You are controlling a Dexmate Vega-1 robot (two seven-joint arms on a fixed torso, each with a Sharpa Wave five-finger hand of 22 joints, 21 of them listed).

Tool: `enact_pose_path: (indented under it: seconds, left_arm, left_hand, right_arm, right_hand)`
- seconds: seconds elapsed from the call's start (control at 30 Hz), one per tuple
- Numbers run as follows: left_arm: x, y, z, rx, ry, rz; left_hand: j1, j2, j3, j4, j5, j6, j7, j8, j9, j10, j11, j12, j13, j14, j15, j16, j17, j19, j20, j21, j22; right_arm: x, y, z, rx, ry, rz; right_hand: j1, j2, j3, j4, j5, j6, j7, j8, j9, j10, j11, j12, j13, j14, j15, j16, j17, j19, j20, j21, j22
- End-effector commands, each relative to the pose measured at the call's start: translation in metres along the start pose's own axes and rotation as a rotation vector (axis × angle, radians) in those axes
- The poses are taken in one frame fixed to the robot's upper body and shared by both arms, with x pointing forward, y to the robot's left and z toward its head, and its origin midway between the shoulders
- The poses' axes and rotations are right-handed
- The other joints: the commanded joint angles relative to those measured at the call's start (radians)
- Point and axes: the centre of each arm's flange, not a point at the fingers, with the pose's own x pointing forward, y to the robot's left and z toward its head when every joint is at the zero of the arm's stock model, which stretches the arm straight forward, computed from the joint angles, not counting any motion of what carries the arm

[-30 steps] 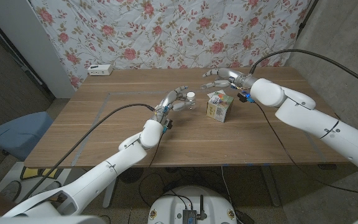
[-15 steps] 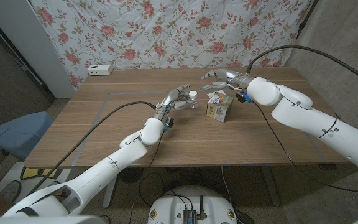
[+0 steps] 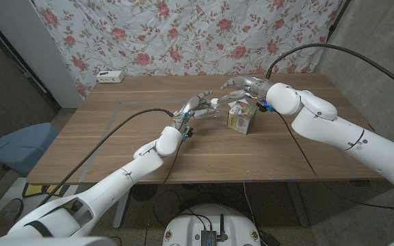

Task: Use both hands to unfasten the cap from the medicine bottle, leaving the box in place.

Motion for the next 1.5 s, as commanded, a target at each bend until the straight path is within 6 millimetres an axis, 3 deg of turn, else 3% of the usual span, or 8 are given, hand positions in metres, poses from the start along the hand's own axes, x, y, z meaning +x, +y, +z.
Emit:
enact_pose_path:
  seconds: [0.03,0.3,1.5]
  left_arm:
    - [0.008,-0.001,0.001,0.034,-0.010,-0.027]
    - [0.012,-0.002,0.002,0.046,-0.012,-0.039]
    - [0.034,-0.002,0.003,0.081,-0.039,-0.072]
  left_hand:
    - [0.000,0.017,0.007,0.002,0.003,0.003,0.008,0.006,0.003,0.020,-0.014,0.006,0.008,0.013,-0.038,0.010,0.004,0.023,-0.012,0.009,0.005]
    - [-0.004,0.015,0.007,0.003,0.001,0.003,0.002,0.006,0.003,0.022,-0.023,0.006,0.008,0.021,-0.047,0.012,0.005,0.019,-0.025,0.004,0.007]
    - [-0.015,0.013,0.011,0.005,-0.001,-0.013,0.001,0.004,0.003,0.034,-0.020,0.009,0.009,0.030,-0.046,0.010,0.005,0.004,-0.023,-0.015,0.007]
  right_arm:
    - [0.005,-0.003,0.009,-0.039,0.034,0.009]
    - [0.012,-0.006,0.013,-0.077,0.057,0.018]
    - [0.041,-0.021,0.027,-0.184,0.100,0.141]
  right_hand:
    - [0.014,0.001,0.008,-0.006,0.004,0.012,-0.003,0.010,0.006,-0.003,0.007,0.006,0.001,0.006,0.007,0.003,0.001,0.001,0.006,0.003,0.004]
    - [0.029,0.003,0.017,-0.010,0.008,0.014,-0.003,0.012,0.009,-0.003,0.008,0.006,0.002,0.006,0.007,0.002,0.001,0.003,0.007,0.003,0.004]
    - [0.079,0.003,0.047,-0.011,0.016,0.056,0.003,0.034,0.020,0.012,0.014,0.010,0.002,0.016,0.003,0.002,0.001,0.012,0.009,0.003,0.004]
